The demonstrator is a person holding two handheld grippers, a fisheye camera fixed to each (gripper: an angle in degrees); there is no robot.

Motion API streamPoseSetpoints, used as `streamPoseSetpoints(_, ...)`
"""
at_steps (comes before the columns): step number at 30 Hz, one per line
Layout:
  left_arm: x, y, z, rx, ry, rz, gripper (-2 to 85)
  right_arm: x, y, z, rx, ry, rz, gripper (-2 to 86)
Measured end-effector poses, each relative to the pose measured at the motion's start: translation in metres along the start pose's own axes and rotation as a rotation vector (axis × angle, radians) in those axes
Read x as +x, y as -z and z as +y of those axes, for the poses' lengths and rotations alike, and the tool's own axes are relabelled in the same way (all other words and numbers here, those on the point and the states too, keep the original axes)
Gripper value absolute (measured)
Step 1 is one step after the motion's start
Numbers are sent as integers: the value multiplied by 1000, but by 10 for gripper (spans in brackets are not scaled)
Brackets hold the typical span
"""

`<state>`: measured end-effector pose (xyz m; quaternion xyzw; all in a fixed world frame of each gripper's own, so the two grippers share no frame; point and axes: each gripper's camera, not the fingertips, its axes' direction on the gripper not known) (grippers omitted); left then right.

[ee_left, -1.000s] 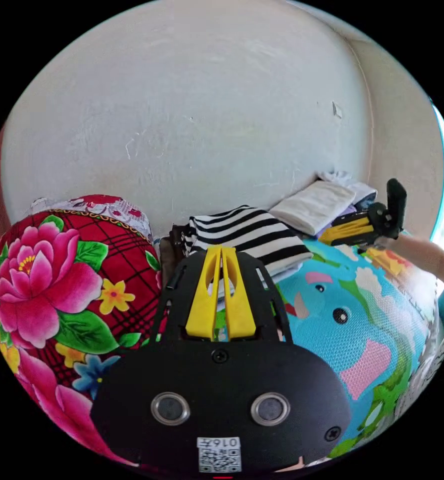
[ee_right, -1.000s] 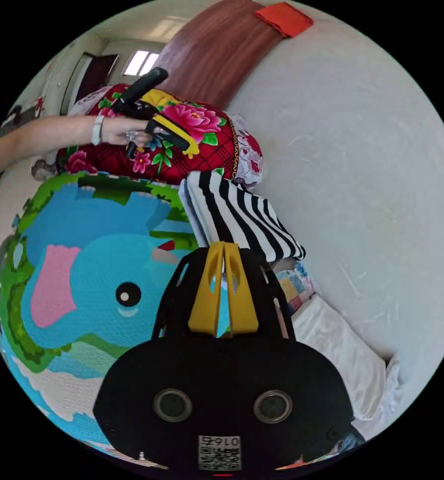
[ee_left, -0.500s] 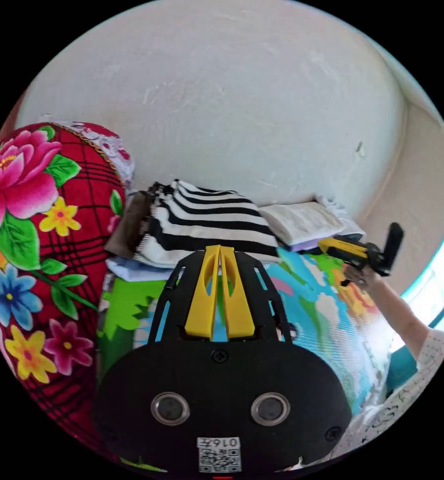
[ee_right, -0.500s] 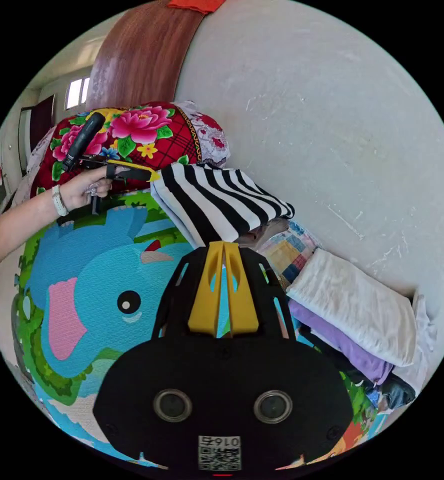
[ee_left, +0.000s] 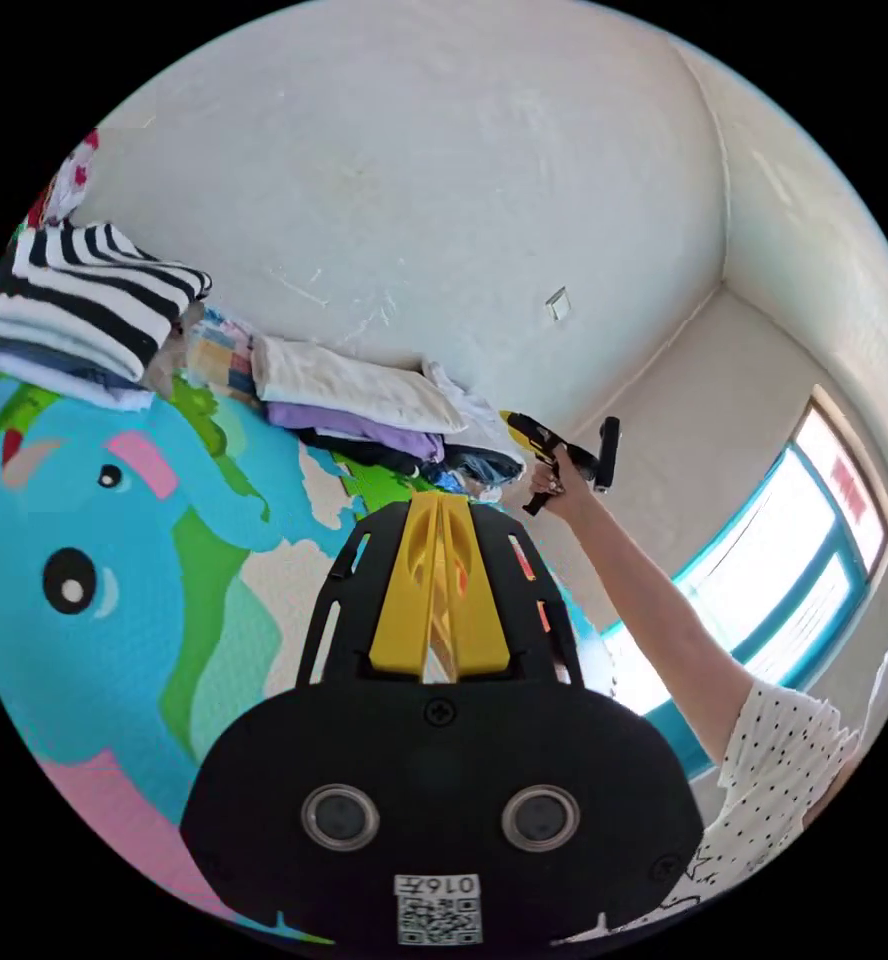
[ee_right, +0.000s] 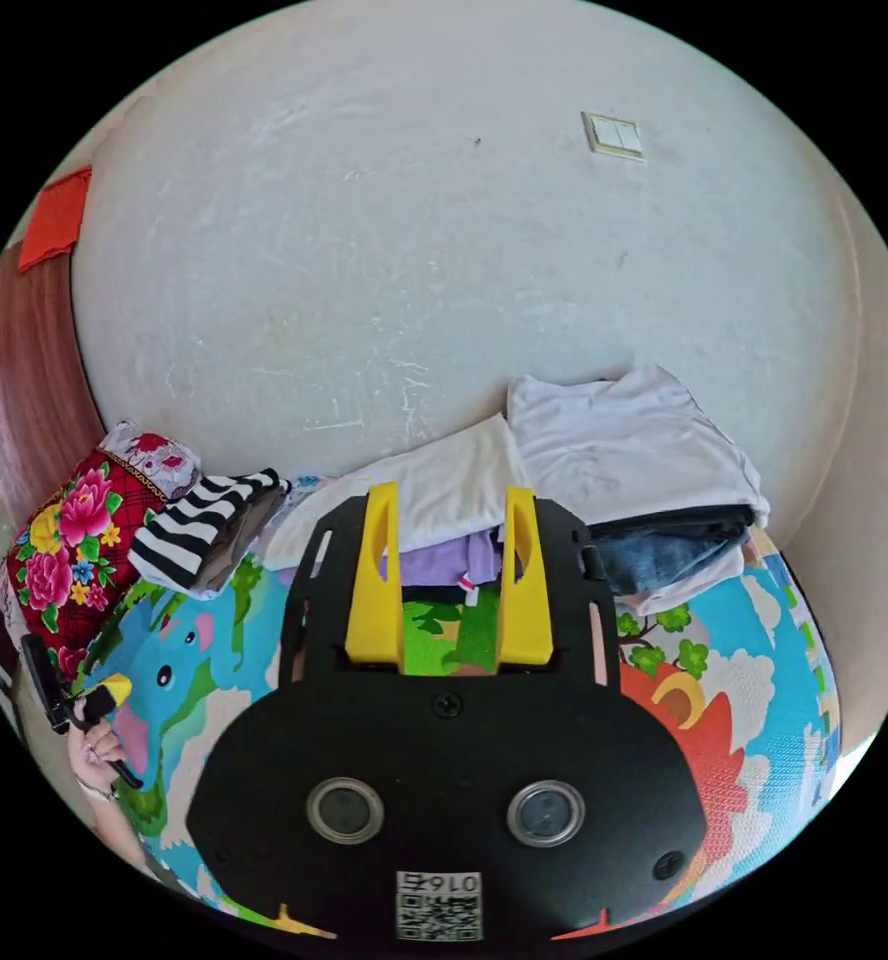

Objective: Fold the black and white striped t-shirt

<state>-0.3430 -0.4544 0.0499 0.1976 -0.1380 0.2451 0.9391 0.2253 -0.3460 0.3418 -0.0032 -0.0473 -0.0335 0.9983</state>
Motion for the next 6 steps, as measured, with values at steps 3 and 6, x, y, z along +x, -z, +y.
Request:
streamPoseSetpoints(3,6,-23,12,12,-12,-124,-10,54,1,-3,-28,-43,165,131)
streamPoseSetpoints(6,29,-21,2,59,-178,-61,-10,92,1,-7,4,-59,248,129)
